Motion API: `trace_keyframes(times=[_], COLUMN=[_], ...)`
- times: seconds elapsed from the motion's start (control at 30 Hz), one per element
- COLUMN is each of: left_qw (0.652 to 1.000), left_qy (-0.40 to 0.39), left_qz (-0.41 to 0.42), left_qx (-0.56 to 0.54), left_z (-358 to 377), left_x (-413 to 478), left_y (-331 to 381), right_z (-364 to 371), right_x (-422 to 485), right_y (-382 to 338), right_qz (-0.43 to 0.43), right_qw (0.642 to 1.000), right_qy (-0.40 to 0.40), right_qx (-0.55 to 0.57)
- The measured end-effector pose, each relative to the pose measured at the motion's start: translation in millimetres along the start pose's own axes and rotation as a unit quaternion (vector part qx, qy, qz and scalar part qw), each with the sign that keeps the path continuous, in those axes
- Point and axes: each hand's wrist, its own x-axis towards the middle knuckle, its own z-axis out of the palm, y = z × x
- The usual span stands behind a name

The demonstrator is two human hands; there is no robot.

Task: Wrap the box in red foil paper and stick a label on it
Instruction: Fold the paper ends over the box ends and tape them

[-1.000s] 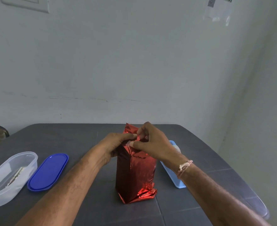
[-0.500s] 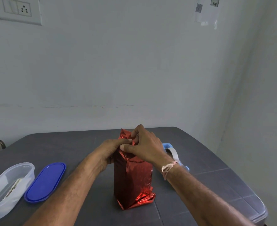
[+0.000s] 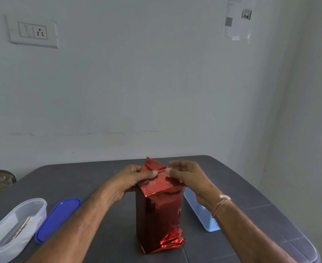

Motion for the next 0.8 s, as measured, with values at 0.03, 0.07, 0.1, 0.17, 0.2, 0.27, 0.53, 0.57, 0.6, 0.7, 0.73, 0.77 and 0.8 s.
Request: trace_keyframes(times=[0.03, 0.07, 0.1, 0.17, 0.2, 0.27, 0.53, 0.57, 0.6, 0.7, 0.73, 0.77, 0.8], left_qw=[1.000, 1.000, 0.999, 0.998, 0.998, 0.997, 0.997, 0.998, 0.998, 0.998, 0.998, 0.997, 0.997], left_qy=[-0.009, -0.017, -0.023, -0.032, -0.035, -0.040, -0.035, -0.032, -0.029, -0.023, -0.023, -0.024, -0.025], left_qz=[0.005, 0.010, 0.013, 0.020, 0.023, 0.028, 0.038, 0.040, 0.043, 0.052, 0.054, 0.059, 0.063], left_qx=[0.011, 0.021, 0.030, 0.045, 0.052, 0.060, 0.049, 0.046, 0.042, 0.036, 0.037, 0.038, 0.041], left_z=[1, 2, 2, 2, 3, 4, 6, 5, 5, 3, 2, 2, 2], left_x=[0, -1, -1, -1, 0, 0, -4, -4, -4, -3, -3, -2, -2], left_y=[2, 5, 7, 11, 13, 15, 15, 16, 15, 14, 14, 14, 14], right_z=[-2, -3, -3, -2, -2, -1, 13, 15, 17, 21, 21, 21, 20], right_x=[2, 4, 6, 10, 13, 18, 42, 44, 46, 50, 50, 50, 50], right_y=[-1, -2, -5, -11, -15, -22, -35, -34, -34, -32, -32, -33, -34], right_qz=[-0.003, -0.001, -0.001, -0.001, -0.004, -0.005, -0.010, -0.011, -0.013, -0.020, -0.028, -0.037, -0.046], right_qw=[1.000, 1.000, 0.999, 0.998, 0.997, 0.996, 0.993, 0.994, 0.994, 0.994, 0.993, 0.993, 0.993], right_qy=[-0.010, -0.024, -0.041, -0.062, -0.068, -0.079, -0.115, -0.112, -0.110, -0.111, -0.111, -0.111, -0.110], right_qx=[-0.007, -0.014, -0.018, -0.019, -0.020, -0.030, -0.026, -0.014, -0.007, -0.002, -0.001, 0.001, 0.004])
